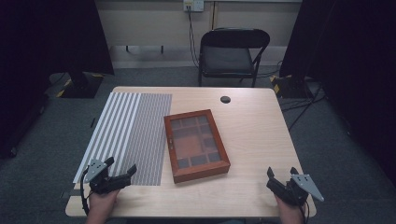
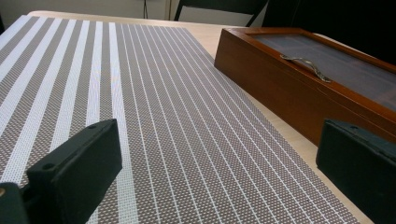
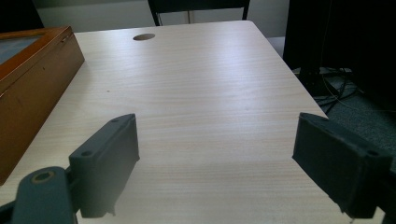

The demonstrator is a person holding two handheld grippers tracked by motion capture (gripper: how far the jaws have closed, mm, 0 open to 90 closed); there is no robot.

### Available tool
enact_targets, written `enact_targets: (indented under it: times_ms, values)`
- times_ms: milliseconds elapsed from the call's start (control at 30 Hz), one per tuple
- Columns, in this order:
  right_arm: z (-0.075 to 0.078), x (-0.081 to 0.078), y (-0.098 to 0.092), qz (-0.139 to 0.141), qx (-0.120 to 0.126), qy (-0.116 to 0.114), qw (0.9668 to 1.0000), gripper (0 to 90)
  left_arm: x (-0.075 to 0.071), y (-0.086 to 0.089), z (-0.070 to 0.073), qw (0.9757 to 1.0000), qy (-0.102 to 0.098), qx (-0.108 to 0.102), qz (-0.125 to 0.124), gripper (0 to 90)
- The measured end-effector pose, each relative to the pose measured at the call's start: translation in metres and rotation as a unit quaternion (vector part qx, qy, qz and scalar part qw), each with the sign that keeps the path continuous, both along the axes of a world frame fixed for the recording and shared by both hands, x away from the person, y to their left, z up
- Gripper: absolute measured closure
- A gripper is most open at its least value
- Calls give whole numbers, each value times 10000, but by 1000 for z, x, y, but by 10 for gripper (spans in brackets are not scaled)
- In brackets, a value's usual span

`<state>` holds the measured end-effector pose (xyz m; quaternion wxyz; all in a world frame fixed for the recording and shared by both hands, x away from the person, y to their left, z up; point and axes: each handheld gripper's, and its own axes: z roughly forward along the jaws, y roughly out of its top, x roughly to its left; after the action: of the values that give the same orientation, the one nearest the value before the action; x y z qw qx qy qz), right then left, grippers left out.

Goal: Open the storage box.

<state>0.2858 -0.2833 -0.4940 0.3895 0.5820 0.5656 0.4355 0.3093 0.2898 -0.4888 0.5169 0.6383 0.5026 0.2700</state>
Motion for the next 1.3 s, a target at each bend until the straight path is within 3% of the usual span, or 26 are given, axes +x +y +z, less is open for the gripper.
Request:
enact_targets:
  times_ms: [233, 400, 733, 800, 933, 967, 1200, 1300]
  values:
    - [0, 0, 1, 41, -26, -12, 10000, 132, -3, -1, 2, 9999, 33, -114, -63, 11]
    - [0, 0, 1, 69, -34, -9, 10000, 129, -5, -10, 7, 9994, 45, -346, -33, 47]
    - [0, 0, 0, 93, 0, 15, 10000, 125, -1, -35, 20, 9997, 62, -136, -210, 136]
    - [0, 0, -1, 107, 8, 14, 9999, 125, 4, -42, 22, 9988, 174, -264, -367, 146]
    - [0, 0, -1, 114, 6, 23, 9999, 124, 10, -55, 27, 9981, 226, -266, -505, 148]
    - [0, 0, -1, 122, 7, 19, 9999, 124, 12, -57, 28, 9981, 218, -187, -551, 146]
    - [0, 0, -1, 142, 13, 10, 9999, 124, 22, -74, 39, 9978, 271, -187, -583, 146]
    - [0, 0, -1, 155, 13, 15, 9999, 123, 26, -79, 44, 9979, 195, -172, -598, 148]
